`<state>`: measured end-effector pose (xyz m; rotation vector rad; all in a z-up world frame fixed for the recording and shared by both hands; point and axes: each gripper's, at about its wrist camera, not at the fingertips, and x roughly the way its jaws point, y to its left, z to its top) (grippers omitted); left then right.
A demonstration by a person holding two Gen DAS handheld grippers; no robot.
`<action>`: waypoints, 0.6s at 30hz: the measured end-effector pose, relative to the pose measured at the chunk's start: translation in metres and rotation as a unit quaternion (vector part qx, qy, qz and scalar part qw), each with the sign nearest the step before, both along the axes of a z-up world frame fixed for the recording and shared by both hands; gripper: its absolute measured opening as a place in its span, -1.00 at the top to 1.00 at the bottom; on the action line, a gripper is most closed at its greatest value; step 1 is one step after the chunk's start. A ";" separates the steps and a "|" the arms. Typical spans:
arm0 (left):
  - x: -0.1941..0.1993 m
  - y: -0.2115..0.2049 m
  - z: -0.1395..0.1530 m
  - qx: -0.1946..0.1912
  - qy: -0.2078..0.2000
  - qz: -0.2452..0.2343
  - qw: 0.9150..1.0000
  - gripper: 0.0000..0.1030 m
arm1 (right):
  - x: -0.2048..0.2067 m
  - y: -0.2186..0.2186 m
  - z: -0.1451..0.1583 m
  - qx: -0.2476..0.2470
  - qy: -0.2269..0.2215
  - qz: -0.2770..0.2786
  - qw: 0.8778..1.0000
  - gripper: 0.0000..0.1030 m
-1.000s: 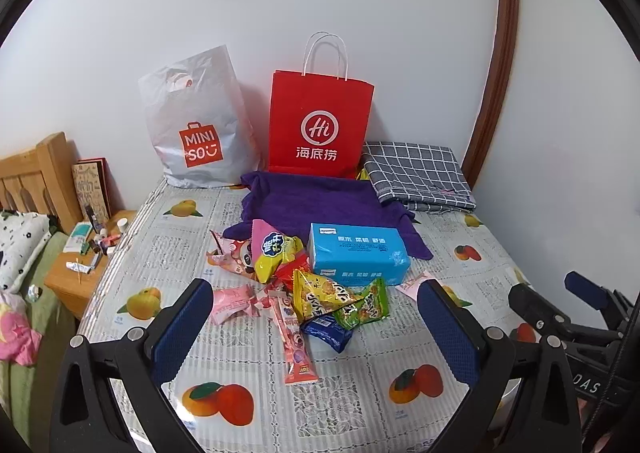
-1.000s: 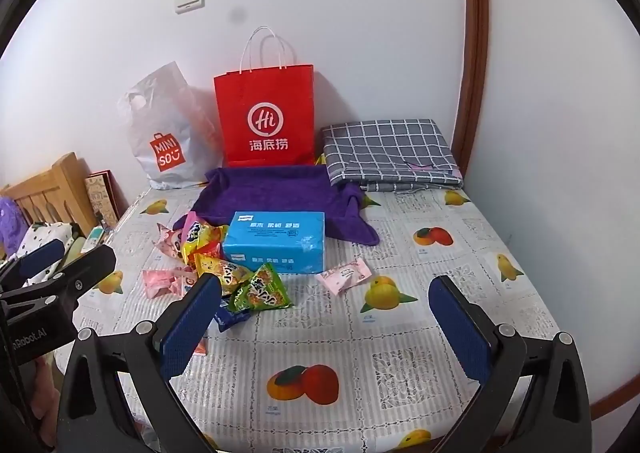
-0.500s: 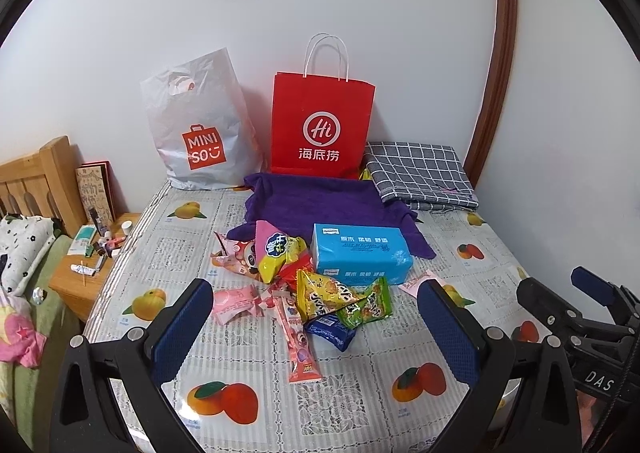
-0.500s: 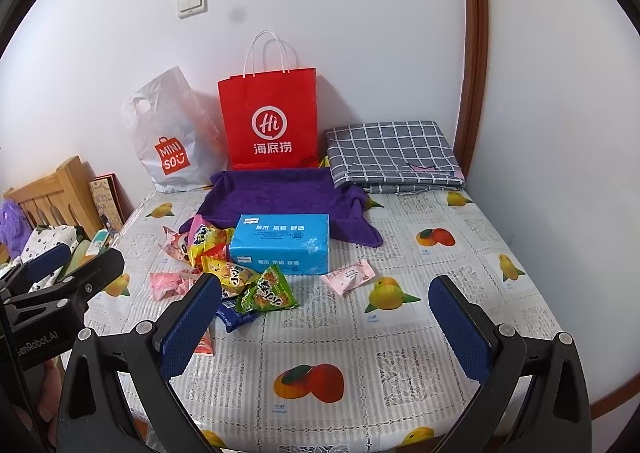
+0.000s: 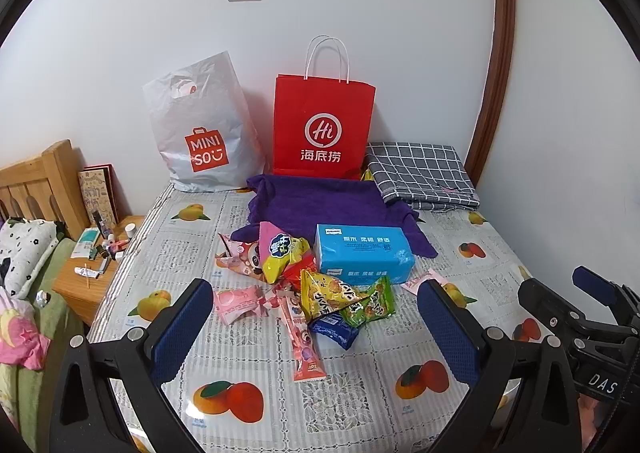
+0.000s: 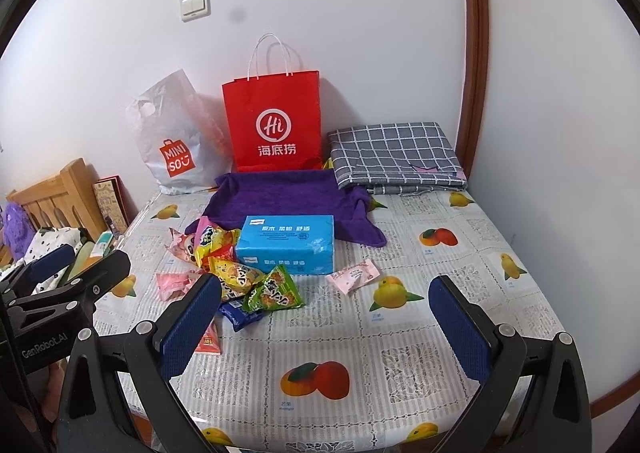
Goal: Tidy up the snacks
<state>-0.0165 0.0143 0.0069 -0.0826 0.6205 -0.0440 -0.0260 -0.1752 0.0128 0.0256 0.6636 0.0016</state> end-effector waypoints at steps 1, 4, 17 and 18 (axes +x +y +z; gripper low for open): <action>0.000 0.000 0.000 0.000 0.000 0.000 1.000 -0.99 | 0.000 0.000 0.000 0.001 0.000 0.000 1.000 -0.99; 0.000 -0.001 0.000 0.000 0.000 0.000 1.000 -0.99 | -0.001 0.001 -0.001 0.001 0.002 0.001 1.000 -0.99; -0.002 -0.001 -0.001 0.003 0.001 0.001 1.000 -0.99 | -0.002 0.002 -0.002 0.003 0.002 0.001 1.000 -0.99; -0.002 -0.001 -0.001 0.003 0.000 0.001 1.000 -0.99 | -0.002 0.002 -0.002 0.005 0.003 0.001 1.000 -0.99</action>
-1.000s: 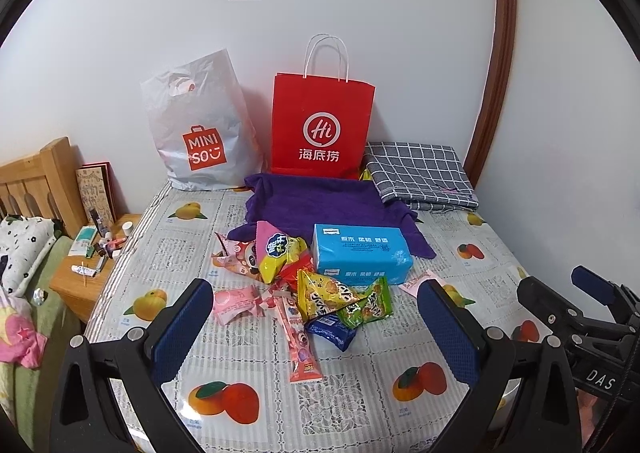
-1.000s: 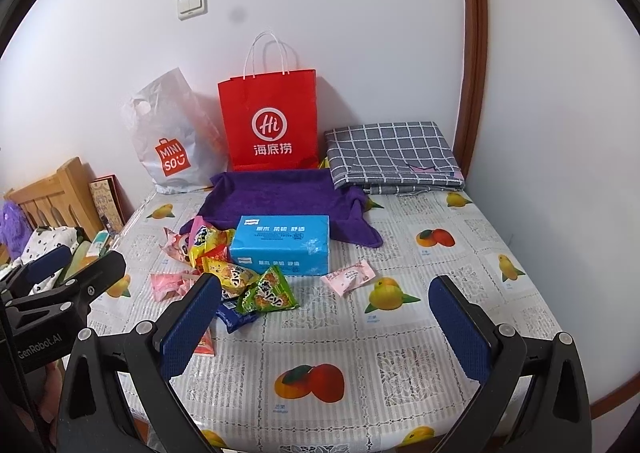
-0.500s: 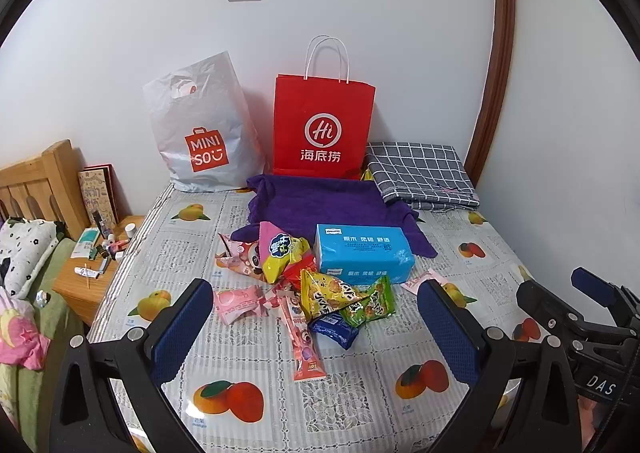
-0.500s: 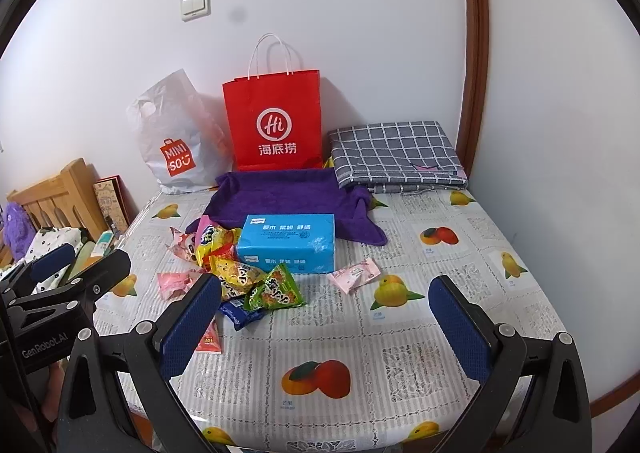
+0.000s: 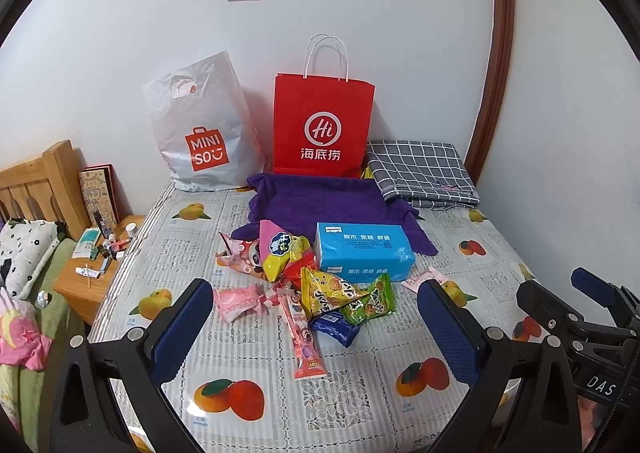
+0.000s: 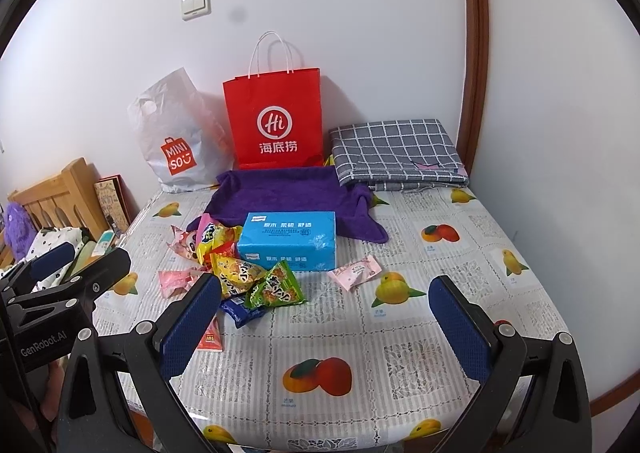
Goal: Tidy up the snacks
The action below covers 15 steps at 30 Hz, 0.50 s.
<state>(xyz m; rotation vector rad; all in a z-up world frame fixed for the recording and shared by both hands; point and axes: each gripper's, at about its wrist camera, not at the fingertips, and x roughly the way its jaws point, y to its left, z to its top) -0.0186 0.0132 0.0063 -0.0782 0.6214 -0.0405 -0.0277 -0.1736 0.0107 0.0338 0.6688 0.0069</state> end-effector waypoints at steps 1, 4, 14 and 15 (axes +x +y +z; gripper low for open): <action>-0.001 0.001 0.000 0.001 0.000 0.000 1.000 -0.99 | 0.000 -0.001 0.000 0.001 0.000 0.000 1.000 -0.99; 0.000 0.001 0.000 0.000 0.001 0.001 1.000 -0.99 | -0.001 0.000 0.000 0.000 -0.002 0.000 1.000 -0.99; 0.000 0.000 -0.001 0.002 0.003 0.000 1.000 -0.99 | -0.003 -0.003 0.000 0.000 -0.003 -0.002 1.000 -0.99; 0.000 -0.001 -0.001 0.002 0.004 0.000 1.000 -0.99 | -0.002 -0.003 0.000 0.001 -0.003 -0.002 1.000 -0.99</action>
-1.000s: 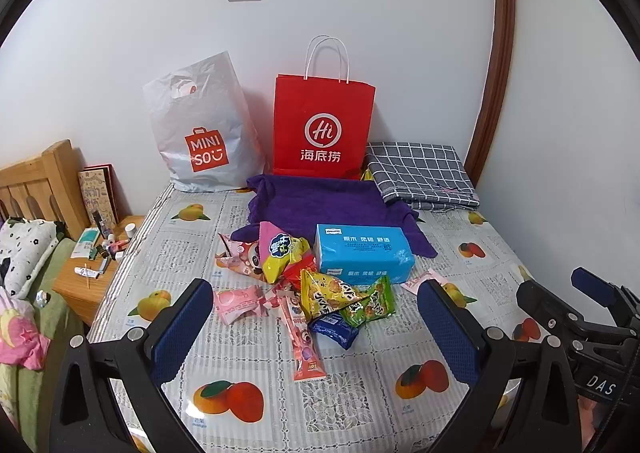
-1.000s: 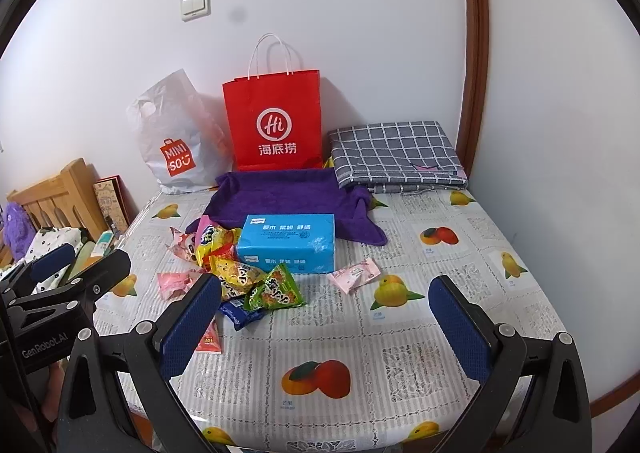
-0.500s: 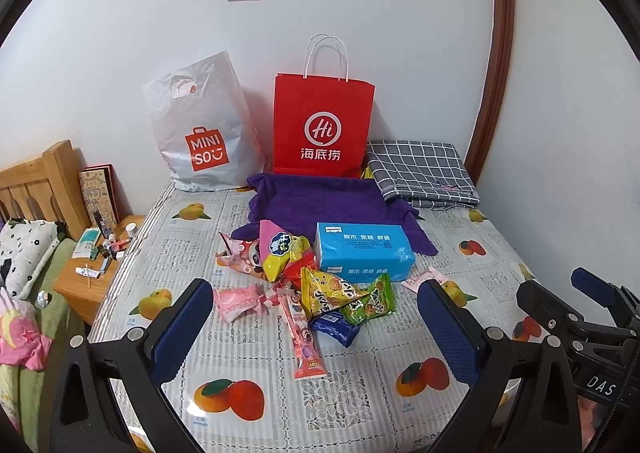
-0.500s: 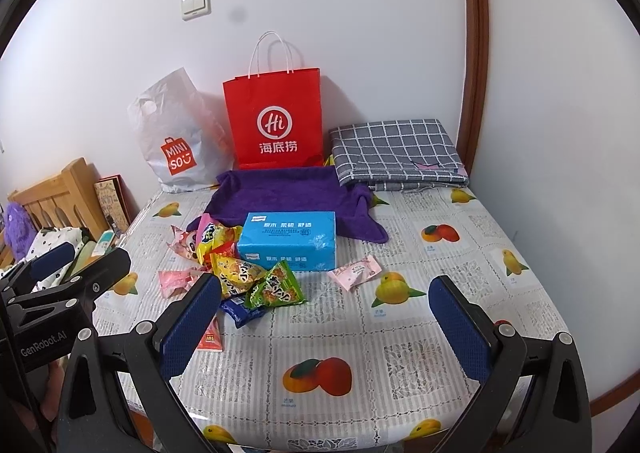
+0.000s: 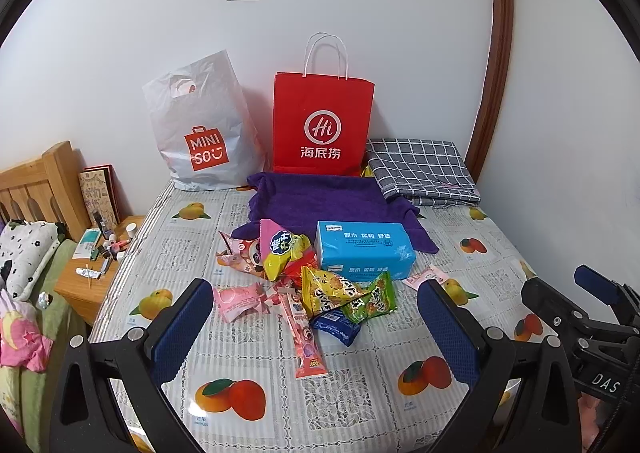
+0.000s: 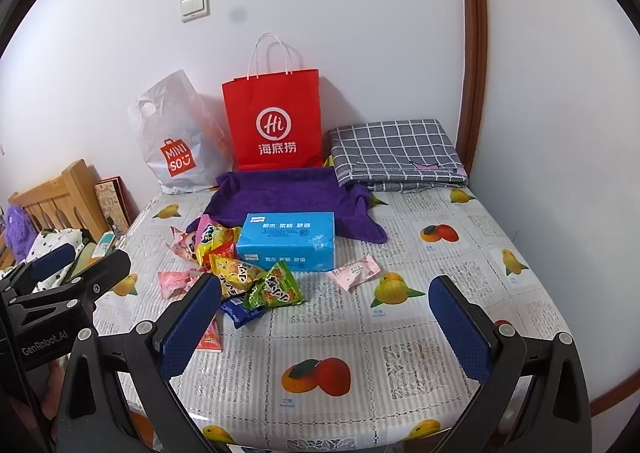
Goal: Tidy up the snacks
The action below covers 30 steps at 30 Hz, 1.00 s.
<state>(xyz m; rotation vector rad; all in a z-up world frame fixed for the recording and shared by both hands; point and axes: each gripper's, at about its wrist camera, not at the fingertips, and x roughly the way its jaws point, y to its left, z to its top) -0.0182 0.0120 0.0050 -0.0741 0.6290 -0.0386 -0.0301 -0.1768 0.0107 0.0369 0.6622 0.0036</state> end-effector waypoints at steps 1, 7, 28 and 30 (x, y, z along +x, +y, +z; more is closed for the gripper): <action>0.000 0.001 0.000 -0.001 0.001 0.000 1.000 -0.99 | 0.000 0.000 0.000 0.000 0.000 0.000 1.000 -0.99; 0.000 0.001 -0.001 0.001 0.001 0.000 1.000 -0.99 | -0.001 0.000 0.001 0.000 -0.004 0.003 1.000 -0.99; 0.046 0.018 -0.031 0.010 0.037 0.014 0.999 -0.99 | 0.031 -0.003 -0.018 -0.012 0.001 0.016 1.000 -0.99; 0.055 0.022 -0.041 0.008 0.047 0.013 0.999 -0.98 | 0.039 -0.005 -0.025 -0.015 0.005 0.017 1.000 -0.96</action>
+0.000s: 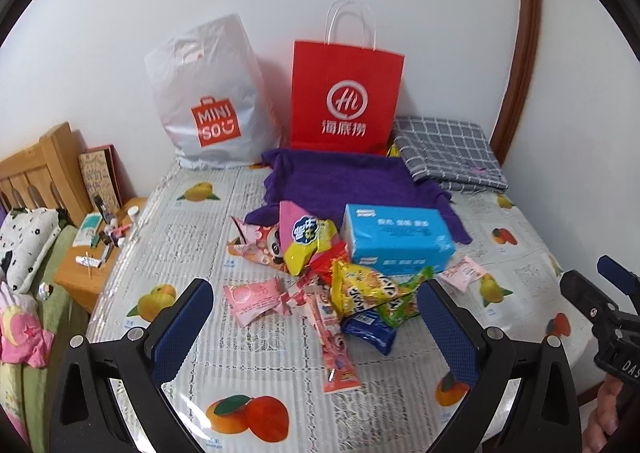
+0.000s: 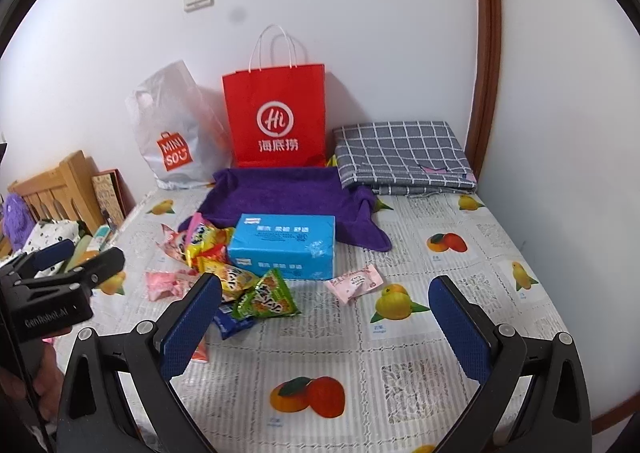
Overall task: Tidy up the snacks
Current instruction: 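Reach the right tool to the small pink candy packet and grasp it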
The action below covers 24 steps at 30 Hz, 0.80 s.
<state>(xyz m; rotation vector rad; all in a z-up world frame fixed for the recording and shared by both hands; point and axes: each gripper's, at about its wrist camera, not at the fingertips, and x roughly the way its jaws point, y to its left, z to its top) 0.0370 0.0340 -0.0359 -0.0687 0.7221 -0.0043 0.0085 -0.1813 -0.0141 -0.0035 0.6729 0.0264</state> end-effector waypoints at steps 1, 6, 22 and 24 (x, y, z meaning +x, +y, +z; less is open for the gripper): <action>0.004 0.002 -0.004 0.000 0.003 0.002 1.000 -0.97 | 0.005 -0.002 -0.006 -0.001 0.004 0.001 1.000 -0.94; 0.025 0.010 -0.023 0.004 0.024 0.013 1.000 -0.95 | 0.029 -0.013 -0.034 0.005 0.032 0.006 0.999 -0.74; 0.087 0.035 -0.053 -0.018 0.060 0.018 0.998 -0.95 | 0.113 -0.052 -0.126 0.012 0.117 0.016 0.993 -0.56; 0.093 0.038 -0.056 -0.016 0.066 0.018 0.998 -0.95 | 0.123 -0.051 -0.137 0.007 0.129 0.020 0.991 -0.56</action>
